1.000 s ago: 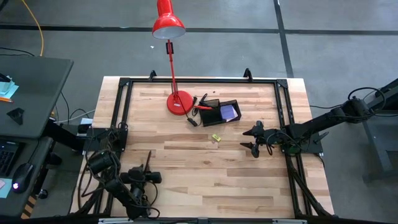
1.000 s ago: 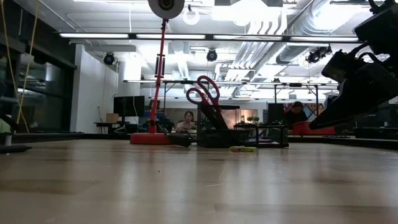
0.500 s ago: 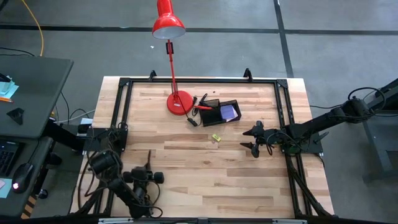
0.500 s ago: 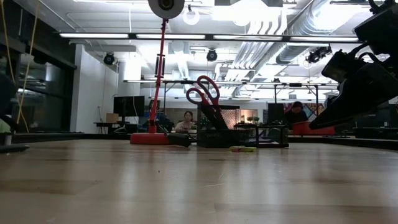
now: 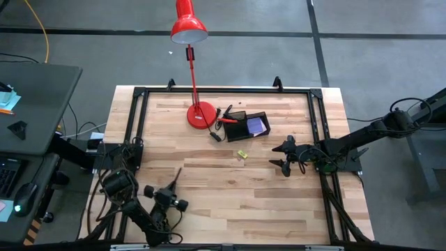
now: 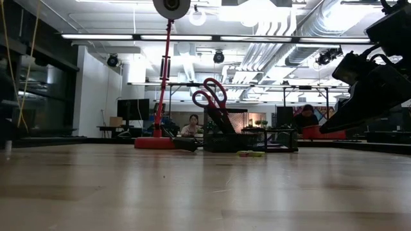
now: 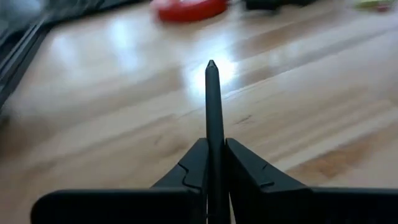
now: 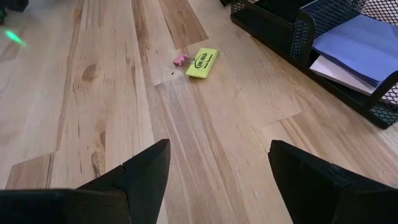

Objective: Pick and place office supplies into organizer
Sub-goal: Put the black pen into the black desk organizer

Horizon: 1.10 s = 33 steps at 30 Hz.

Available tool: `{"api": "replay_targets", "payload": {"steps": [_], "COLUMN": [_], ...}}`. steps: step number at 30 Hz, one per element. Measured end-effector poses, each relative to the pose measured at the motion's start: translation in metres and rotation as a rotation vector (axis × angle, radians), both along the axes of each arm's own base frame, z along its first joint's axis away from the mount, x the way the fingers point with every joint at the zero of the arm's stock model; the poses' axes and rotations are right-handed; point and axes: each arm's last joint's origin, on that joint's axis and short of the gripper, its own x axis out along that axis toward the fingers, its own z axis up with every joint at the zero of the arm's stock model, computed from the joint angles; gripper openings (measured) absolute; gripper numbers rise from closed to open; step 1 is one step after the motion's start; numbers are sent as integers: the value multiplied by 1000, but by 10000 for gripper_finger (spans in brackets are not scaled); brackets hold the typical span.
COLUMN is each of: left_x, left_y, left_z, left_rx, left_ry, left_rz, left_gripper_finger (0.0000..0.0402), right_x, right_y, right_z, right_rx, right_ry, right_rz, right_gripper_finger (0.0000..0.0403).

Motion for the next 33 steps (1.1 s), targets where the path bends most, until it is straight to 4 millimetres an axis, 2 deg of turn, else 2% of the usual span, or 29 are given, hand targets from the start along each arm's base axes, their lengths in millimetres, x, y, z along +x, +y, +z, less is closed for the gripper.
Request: {"api": "replay_targets", "payload": {"steps": [2,10,15,18,24,29,33], "left_x": [2,10,13,15,24,34,42], "left_y": [-1,3,2,4,11,21,27], "left_z": [2,3,6,6,7,11,22], "left_rx": [39,86,152,165,191,225,257], "left_ry": [31,59,92,90,150,203,173], "left_rz": [-85,-162,-271,-282,-289,-303,-339], "left_gripper_finger": [28,25,24,21,42,32,28], "right_x": [0,0,0,0,0,0,0], "right_y": [0,0,0,0,0,0,0], "right_z": [0,0,0,0,0,0,0], "right_rx": [0,0,0,0,0,0,0], "right_ry": [0,0,0,0,0,0,0], "right_rz": [0,0,0,0,0,0,0], "right_gripper_finger": [261,261,261,261,261,261,261]}}
